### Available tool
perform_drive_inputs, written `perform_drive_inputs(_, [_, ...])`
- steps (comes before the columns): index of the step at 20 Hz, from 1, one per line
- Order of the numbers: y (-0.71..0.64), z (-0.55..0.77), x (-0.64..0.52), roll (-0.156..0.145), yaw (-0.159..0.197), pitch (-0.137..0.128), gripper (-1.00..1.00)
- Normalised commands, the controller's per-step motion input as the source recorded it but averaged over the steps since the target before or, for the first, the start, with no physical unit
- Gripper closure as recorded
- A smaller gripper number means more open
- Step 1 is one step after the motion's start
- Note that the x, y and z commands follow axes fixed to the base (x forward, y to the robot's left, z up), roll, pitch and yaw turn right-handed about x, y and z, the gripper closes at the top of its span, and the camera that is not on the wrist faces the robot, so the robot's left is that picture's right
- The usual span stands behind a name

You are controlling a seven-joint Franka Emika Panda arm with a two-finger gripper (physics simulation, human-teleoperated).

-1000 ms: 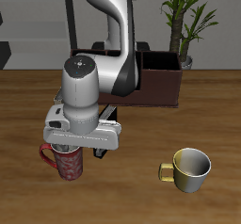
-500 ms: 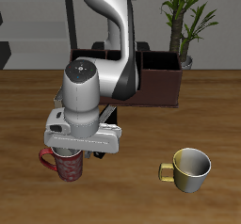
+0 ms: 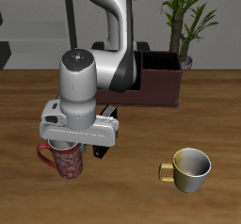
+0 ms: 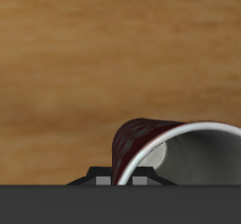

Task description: Place the red mug into the back desk caddy's right compartment

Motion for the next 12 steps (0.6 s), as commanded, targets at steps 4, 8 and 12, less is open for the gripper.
perform_drive_inputs(4, [0.07, 0.49, -0.11, -0.004, 0.025, -0.067, 1.00])
perform_drive_inputs(8, [-0.04, 0.58, -0.19, -0.017, 0.012, -0.080, 1.00])
perform_drive_inputs(12, [-0.07, 0.62, -0.24, -0.044, -0.001, -0.081, 1.00])
